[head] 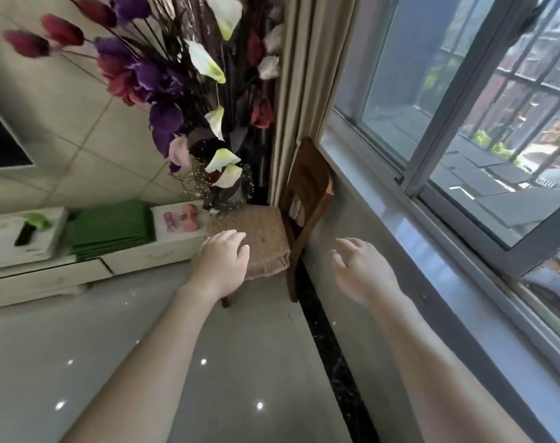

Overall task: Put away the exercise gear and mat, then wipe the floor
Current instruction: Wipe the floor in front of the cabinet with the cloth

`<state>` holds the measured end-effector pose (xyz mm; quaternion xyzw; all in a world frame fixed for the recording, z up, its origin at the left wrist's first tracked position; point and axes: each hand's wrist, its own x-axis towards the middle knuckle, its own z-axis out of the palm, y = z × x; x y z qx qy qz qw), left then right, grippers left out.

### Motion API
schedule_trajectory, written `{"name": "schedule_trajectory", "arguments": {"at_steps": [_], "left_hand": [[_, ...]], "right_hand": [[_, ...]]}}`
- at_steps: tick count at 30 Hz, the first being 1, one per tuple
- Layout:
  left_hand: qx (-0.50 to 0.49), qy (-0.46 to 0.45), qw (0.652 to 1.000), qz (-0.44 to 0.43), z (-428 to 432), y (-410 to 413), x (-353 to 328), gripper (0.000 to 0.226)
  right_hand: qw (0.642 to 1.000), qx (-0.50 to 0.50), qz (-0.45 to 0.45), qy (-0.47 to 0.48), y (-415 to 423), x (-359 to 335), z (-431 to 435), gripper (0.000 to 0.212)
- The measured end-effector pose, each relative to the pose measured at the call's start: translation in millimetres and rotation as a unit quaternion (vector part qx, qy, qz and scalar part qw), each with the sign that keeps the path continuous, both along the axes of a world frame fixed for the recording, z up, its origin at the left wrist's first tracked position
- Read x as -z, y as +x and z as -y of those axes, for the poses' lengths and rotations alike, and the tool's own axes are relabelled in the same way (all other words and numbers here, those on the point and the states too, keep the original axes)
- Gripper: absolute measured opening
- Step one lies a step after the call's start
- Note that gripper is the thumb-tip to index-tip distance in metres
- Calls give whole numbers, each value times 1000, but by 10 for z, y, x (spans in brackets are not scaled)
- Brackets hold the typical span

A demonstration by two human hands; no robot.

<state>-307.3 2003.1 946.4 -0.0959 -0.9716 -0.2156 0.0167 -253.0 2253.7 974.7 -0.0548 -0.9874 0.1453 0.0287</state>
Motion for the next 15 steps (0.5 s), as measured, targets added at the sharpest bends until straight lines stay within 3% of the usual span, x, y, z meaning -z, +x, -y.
{"name": "schedule_trajectory", "arguments": {"at_steps": [15], "left_hand": [[-115, -35, 993, 22, 2065, 118, 244, 44]], "right_hand": [[989, -145, 13, 1, -528, 243, 1884, 31]]}}
